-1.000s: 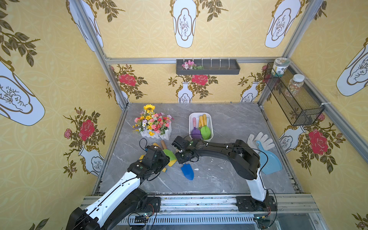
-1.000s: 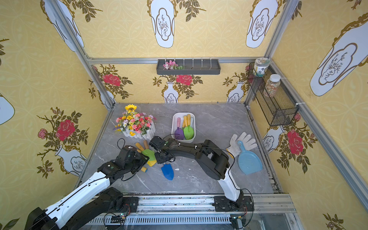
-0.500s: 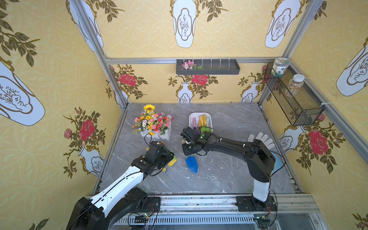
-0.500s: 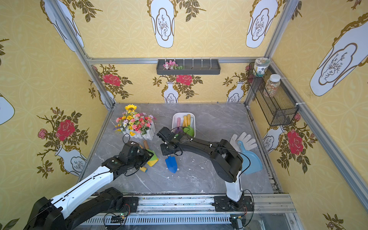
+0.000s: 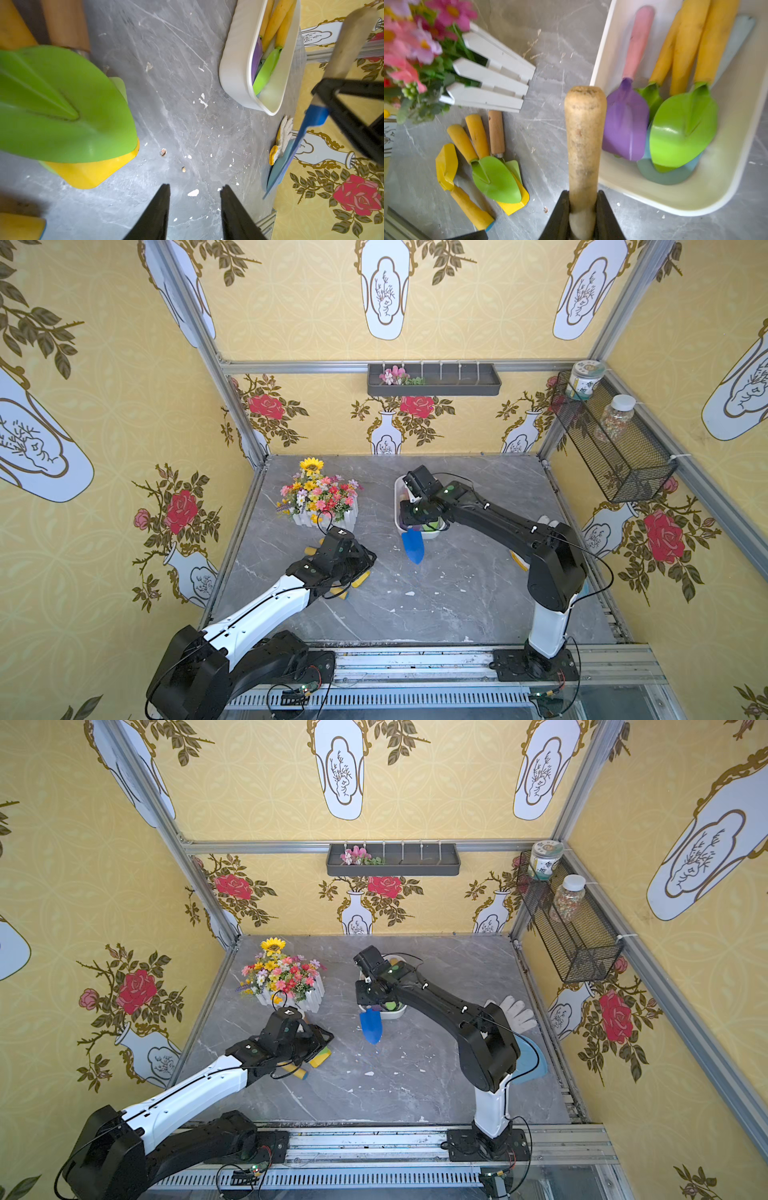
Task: Put the shovel into the storage box
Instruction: Place the shovel in the storage box.
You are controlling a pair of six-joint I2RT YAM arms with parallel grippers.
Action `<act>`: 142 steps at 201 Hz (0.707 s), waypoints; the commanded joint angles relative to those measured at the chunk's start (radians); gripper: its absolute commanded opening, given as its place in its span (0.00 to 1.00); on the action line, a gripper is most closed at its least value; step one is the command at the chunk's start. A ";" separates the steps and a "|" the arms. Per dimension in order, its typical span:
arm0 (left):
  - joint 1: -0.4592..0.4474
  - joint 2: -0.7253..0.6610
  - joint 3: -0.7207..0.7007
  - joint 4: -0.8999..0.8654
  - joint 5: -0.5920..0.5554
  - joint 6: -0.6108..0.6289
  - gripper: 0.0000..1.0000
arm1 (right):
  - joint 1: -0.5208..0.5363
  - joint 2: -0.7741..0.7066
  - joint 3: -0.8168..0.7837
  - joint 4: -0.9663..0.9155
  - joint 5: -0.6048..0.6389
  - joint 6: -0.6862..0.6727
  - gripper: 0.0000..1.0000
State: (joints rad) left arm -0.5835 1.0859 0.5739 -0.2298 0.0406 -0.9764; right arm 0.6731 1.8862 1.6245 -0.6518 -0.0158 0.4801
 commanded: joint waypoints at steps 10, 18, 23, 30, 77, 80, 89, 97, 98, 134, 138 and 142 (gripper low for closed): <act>-0.009 0.000 -0.006 0.032 0.006 0.003 0.44 | -0.068 0.061 0.103 -0.040 0.034 -0.031 0.18; -0.012 -0.003 -0.009 0.032 0.005 0.000 0.44 | -0.085 0.080 0.130 -0.043 0.038 -0.033 0.18; -0.012 -0.004 -0.011 0.032 0.005 -0.002 0.44 | -0.096 0.092 0.145 -0.043 0.041 -0.036 0.18; -0.015 -0.007 -0.014 0.031 0.005 -0.005 0.44 | -0.106 0.107 0.164 -0.044 0.044 -0.036 0.18; -0.022 -0.030 -0.038 0.030 -0.001 -0.021 0.44 | -0.166 0.228 0.307 -0.045 0.077 -0.040 0.18; -0.022 -0.030 -0.038 0.030 -0.001 -0.022 0.44 | -0.168 0.234 0.315 -0.045 0.078 -0.040 0.18; -0.023 -0.032 -0.041 0.028 -0.002 -0.023 0.44 | -0.173 0.256 0.338 -0.046 0.083 -0.041 0.18; -0.022 -0.034 -0.044 0.029 -0.002 -0.024 0.44 | -0.174 0.274 0.360 -0.046 0.091 -0.046 0.18; -0.022 -0.034 -0.045 0.029 -0.002 -0.024 0.44 | -0.173 0.276 0.362 -0.046 0.093 -0.047 0.18; -0.024 -0.032 -0.047 0.028 -0.002 -0.027 0.44 | -0.181 0.327 0.400 -0.055 0.144 -0.059 0.18; -0.023 -0.032 -0.047 0.028 -0.003 -0.026 0.44 | -0.183 0.328 0.398 -0.054 0.147 -0.060 0.18; -0.024 -0.031 -0.046 0.028 -0.004 -0.027 0.44 | -0.185 0.329 0.395 -0.054 0.151 -0.060 0.18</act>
State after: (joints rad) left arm -0.6064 1.0527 0.5343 -0.2100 0.0402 -1.0023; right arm 0.4934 2.2044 2.0151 -0.7059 0.0834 0.4362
